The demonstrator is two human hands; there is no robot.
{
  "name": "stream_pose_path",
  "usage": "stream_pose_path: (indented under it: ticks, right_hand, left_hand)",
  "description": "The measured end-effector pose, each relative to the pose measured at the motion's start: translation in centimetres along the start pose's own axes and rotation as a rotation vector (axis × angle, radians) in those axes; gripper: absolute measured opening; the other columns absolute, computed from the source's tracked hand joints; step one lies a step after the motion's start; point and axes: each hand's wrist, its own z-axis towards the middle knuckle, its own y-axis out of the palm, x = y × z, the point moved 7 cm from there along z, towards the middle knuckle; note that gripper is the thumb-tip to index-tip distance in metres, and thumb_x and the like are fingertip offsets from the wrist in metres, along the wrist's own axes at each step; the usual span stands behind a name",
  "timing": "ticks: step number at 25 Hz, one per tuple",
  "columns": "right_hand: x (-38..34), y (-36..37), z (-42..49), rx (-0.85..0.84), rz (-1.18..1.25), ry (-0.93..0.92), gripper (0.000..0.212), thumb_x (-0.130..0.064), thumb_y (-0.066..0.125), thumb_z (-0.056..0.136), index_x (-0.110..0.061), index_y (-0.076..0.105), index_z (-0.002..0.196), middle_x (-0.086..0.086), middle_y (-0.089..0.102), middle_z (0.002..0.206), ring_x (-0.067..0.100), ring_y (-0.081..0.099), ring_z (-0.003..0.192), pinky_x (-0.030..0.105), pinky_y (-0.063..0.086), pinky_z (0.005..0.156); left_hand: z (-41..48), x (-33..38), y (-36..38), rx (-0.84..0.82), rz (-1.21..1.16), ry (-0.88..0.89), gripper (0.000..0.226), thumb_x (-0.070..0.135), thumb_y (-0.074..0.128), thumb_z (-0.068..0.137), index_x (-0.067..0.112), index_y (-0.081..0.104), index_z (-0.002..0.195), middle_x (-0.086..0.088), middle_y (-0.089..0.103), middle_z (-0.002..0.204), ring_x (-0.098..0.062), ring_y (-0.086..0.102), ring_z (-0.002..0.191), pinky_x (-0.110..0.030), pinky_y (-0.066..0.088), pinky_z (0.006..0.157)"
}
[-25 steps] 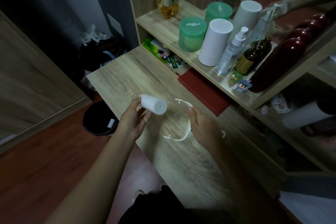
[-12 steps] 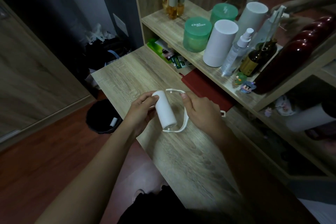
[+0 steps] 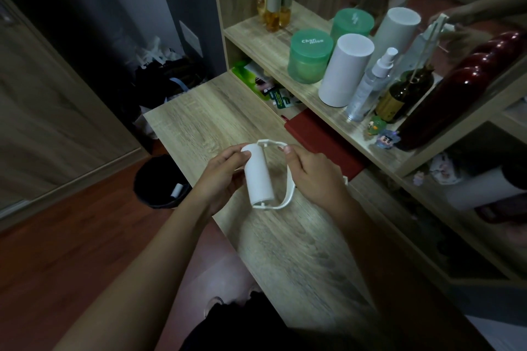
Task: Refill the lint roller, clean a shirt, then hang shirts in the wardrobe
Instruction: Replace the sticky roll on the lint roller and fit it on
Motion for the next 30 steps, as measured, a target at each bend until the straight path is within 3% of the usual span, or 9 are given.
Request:
stream_pose_path:
  ticks: [9, 11, 15, 17, 19, 21, 25, 30]
  right_hand:
    - [-0.1, 0.0, -0.2, 0.021, 0.011, 0.026, 0.041, -0.041, 0.026, 0.099, -0.026, 0.063, 0.107, -0.008, 0.047, 0.054, 0.011, 0.048, 0.058, 0.028, 0.030, 0.061]
    - [0.0, 0.0, -0.2, 0.022, 0.016, 0.032, 0.041, -0.042, 0.026, 0.099, -0.025, 0.064, 0.105, -0.008, 0.048, 0.053, 0.010, 0.048, 0.057, 0.028, 0.031, 0.061]
    - [0.1, -0.1, -0.2, 0.033, 0.011, 0.046, 0.041, -0.041, 0.026, 0.099, -0.022, 0.062, 0.093, -0.008, 0.047, 0.053, 0.006, 0.046, 0.054, 0.027, 0.031, 0.062]
    - [0.0, -0.1, -0.2, 0.051, 0.013, 0.056, 0.039, -0.040, 0.027, 0.099, -0.024, 0.060, 0.088, -0.008, 0.047, 0.053, 0.008, 0.046, 0.054, 0.028, 0.030, 0.061]
    - [-0.1, -0.2, 0.0, 0.065, 0.023, 0.076, 0.036, -0.040, 0.028, 0.099, -0.027, 0.053, 0.077, -0.007, 0.047, 0.053, 0.010, 0.046, 0.055, 0.028, 0.028, 0.058]
    - [-0.4, -0.4, 0.0, 0.089, 0.033, 0.087, 0.034, -0.039, 0.028, 0.099, -0.028, 0.046, 0.072, -0.007, 0.046, 0.054, 0.010, 0.045, 0.054, 0.027, 0.025, 0.054]
    - [-1.2, -0.4, 0.0, 0.132, 0.051, 0.079, 0.042, -0.038, 0.030, 0.099, -0.016, 0.060, 0.079, -0.005, 0.046, 0.053, 0.020, 0.052, 0.060, 0.029, 0.031, 0.058]
    - [-1.4, -0.6, 0.0, 0.128, 0.074, 0.087, 0.042, -0.037, 0.030, 0.099, -0.016, 0.060, 0.079, -0.008, 0.043, 0.052, 0.016, 0.046, 0.057, 0.027, 0.026, 0.053]
  left_hand:
    - [-0.7, -0.3, 0.8, 0.080, -0.023, -0.025, 0.011, 0.016, 0.047, 0.094, 0.015, 0.057, 0.099, -0.004, 0.060, 0.092, -0.016, 0.057, 0.083, -0.037, 0.047, 0.081]
    - [-0.9, -0.4, 1.1, 0.077, -0.044, -0.044, 0.012, 0.016, 0.043, 0.095, 0.018, 0.056, 0.097, -0.007, 0.059, 0.097, -0.018, 0.057, 0.085, -0.037, 0.047, 0.081]
    - [-1.6, -0.9, 1.8, 0.049, -0.119, -0.126, 0.016, 0.022, 0.045, 0.094, 0.024, 0.053, 0.108, -0.023, 0.055, 0.123, -0.031, 0.056, 0.102, -0.050, 0.046, 0.093]
    - [-2.1, -1.1, 2.6, 0.015, -0.116, -0.158, 0.029, 0.022, 0.051, 0.091, 0.032, 0.045, 0.117, -0.022, 0.057, 0.119, -0.034, 0.062, 0.093, -0.052, 0.051, 0.083]
    - [-2.6, -0.9, 3.6, 0.013, -0.146, -0.143, 0.045, 0.013, 0.054, 0.089, 0.036, 0.036, 0.122, -0.018, 0.057, 0.112, -0.029, 0.064, 0.077, -0.043, 0.056, 0.069]
    - [-2.8, -0.4, 4.0, 0.056, -0.172, -0.102, 0.045, 0.007, 0.052, 0.088, 0.040, 0.039, 0.116, -0.015, 0.053, 0.108, -0.022, 0.059, 0.071, -0.033, 0.054, 0.061]
    - [-3.3, 0.2, 4.3, 0.085, -0.184, -0.077, 0.044, 0.004, 0.045, 0.089, 0.047, 0.045, 0.096, -0.012, 0.050, 0.103, -0.018, 0.053, 0.066, -0.028, 0.050, 0.052]
    - [-3.7, 0.5, 4.0, 0.107, -0.163, -0.038, 0.045, 0.001, 0.045, 0.088, 0.045, 0.046, 0.097, -0.013, 0.051, 0.098, -0.018, 0.053, 0.062, -0.026, 0.048, 0.050]
